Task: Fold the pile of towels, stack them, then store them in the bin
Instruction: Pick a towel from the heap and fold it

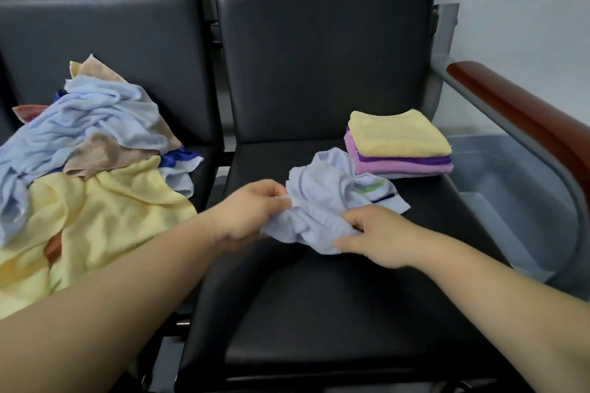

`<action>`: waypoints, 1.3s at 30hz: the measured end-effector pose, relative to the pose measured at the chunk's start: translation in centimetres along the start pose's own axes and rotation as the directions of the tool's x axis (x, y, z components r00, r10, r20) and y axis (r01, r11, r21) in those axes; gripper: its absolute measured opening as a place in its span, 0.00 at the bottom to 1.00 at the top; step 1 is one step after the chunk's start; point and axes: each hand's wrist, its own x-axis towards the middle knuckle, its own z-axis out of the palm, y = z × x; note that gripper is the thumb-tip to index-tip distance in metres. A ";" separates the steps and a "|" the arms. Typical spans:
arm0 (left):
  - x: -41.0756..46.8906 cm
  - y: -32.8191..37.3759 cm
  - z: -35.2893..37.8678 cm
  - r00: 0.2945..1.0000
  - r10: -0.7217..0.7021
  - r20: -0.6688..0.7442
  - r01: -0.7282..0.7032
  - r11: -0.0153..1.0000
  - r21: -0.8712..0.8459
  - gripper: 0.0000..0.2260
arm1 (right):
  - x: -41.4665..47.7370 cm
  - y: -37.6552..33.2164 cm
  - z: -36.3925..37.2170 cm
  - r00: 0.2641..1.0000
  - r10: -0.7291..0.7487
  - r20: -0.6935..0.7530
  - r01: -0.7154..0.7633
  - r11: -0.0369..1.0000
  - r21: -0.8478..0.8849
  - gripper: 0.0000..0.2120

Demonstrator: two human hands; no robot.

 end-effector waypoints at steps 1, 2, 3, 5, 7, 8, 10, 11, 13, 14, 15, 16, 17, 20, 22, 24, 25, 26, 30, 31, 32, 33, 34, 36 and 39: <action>0.1 0.4 -0.1 1.000 -0.001 -0.021 0.001 0.999 -0.036 0.08 | 0.2 -0.2 -0.2 0.999 0.003 -0.033 0.000 0.997 0.071 0.16; 0.2 0.7 -0.2 0.999 0.011 -0.035 -0.012 0.999 -0.033 0.07 | 0.4 -0.4 -0.6 0.999 0.011 -0.052 -0.002 0.987 0.162 0.13; 0.3 0.9 -0.5 0.999 0.039 -0.037 -0.039 0.999 0.009 0.05 | 0.4 -0.9 -1.0 0.998 0.016 -0.053 -0.001 0.966 0.258 0.10; 0.3 1.4 -1.2 0.994 0.107 0.017 -0.109 0.980 0.165 0.04 | 0.5 -1.5 -1.9 0.998 0.016 -0.056 0.007 0.922 0.386 0.03; 0.0 1.7 -1.8 0.986 0.118 0.117 -0.151 0.931 0.332 0.10 | 0.7 -1.5 -2.3 0.997 -0.001 -0.082 0.029 0.936 0.349 0.08; -0.1 1.8 -2.1 0.982 0.116 0.147 -0.166 0.899 0.404 0.11 | 0.9 -1.4 -2.3 0.996 -0.017 -0.090 0.045 0.950 0.310 0.12; -0.3 2.0 -2.6 0.980 0.101 0.171 -0.176 0.844 0.507 0.08 | 1.0 -1.4 -2.3 0.995 -0.044 -0.094 0.068 0.961 0.269 0.15; -0.3 2.1 -2.8 0.980 0.092 0.175 -0.173 0.830 0.531 0.07 | 1.2 -1.4 -2.2 0.993 -0.053 -0.104 0.077 0.967 0.243 0.15; -0.2 2.1 -3.1 0.979 0.084 0.183 -0.174 0.810 0.560 0.08 | 1.5 -1.6 -2.2 0.985 -0.069 -0.156 0.096 0.980 0.173 0.12; -0.1 2.0 -3.1 0.981 0.090 0.174 -0.176 0.794 0.581 0.10 | 1.6 -1.7 -2.2 0.980 -0.075 -0.184 0.104 0.982 0.157 0.09; -0.1 2.0 -3.2 0.982 0.107 0.157 -0.181 0.779 0.600 0.11 | 1.6 -1.9 -2.1 0.977 -0.076 -0.201 0.107 0.983 0.149 0.06; 0.0 2.0 -3.2 0.982 0.133 0.132 -0.186 0.774 0.605 0.12 | 1.5 -2.0 -2.1 0.976 -0.074 -0.207 0.104 0.985 0.141 0.06; 0.0 2.1 -3.2 0.982 0.163 0.099 -0.190 0.782 0.594 0.13 | 1.4 -2.1 -2.1 0.975 -0.074 -0.209 0.102 0.987 0.127 0.06; 0.2 2.5 -3.1 0.972 0.229 -0.043 -0.173 0.834 0.524 0.16 | 1.2 -2.3 -2.3 0.967 -0.059 -0.249 0.088 0.991 0.105 0.08; 0.3 2.8 -2.6 0.970 0.217 -0.107 -0.164 0.915 0.369 0.15 | 1.1 -2.6 -2.4 0.954 -0.048 -0.295 0.091 0.986 0.136 0.09; 0.3 3.1 -1.8 0.974 0.187 -0.130 -0.160 0.967 0.197 0.13 | 1.0 -3.1 -2.4 0.945 -0.042 -0.324 0.107 0.976 0.187 0.09; 0.2 3.3 -1.5 0.975 0.175 -0.137 -0.154 0.976 0.153 0.11 | 1.0 -3.3 -2.5 0.945 -0.038 -0.324 0.114 0.969 0.220 0.08; 0.1 3.5 -1.3 0.976 0.163 -0.144 -0.144 0.980 0.134 0.09 | 0.9 -3.4 -2.6 0.952 -0.040 -0.304 0.119 0.962 0.247 0.08; -0.8 4.5 -1.6 0.966 0.226 -0.127 -0.183 0.941 0.286 0.11 | 0.0 -3.3 -3.7 0.988 -0.071 -0.139 0.084 0.992 0.090 0.13; -1.0 4.7 -1.9 0.961 0.262 -0.092 -0.209 0.900 0.382 0.14 | -0.3 -3.2 -4.0 0.989 -0.066 -0.129 0.066 0.998 -0.003 0.14; -1.2 4.8 -2.4 0.958 0.283 -0.037 -0.230 0.840 0.491 0.17 | -0.4 -3.1 -4.3 0.989 -0.051 -0.138 0.042 0.997 -0.065 0.15; -1.3 5.0 -2.8 0.963 0.268 0.031 -0.234 0.774 0.588 0.20 | -0.5 -2.9 -4.6 0.987 -0.032 -0.159 0.019 0.996 -0.083 0.15; -1.4 5.1 -3.2 0.970 0.223 0.099 -0.231 0.711 0.664 0.21 | -0.6 -2.7 -4.9 0.983 -0.018 -0.185 0.003 0.997 -0.078 0.15; -1.4 4.9 -3.7 0.976 0.122 0.182 -0.219 0.604 0.766 0.22 | -0.6 -2.7 -5.4 0.971 -0.013 -0.239 0.002 0.999 -0.047 0.16; -1.2 4.4 -4.2 0.971 0.104 0.215 -0.234 0.591 0.772 0.16 | -0.4 -3.0 -5.6 0.959 -0.043 -0.282 0.058 0.997 0.044 0.19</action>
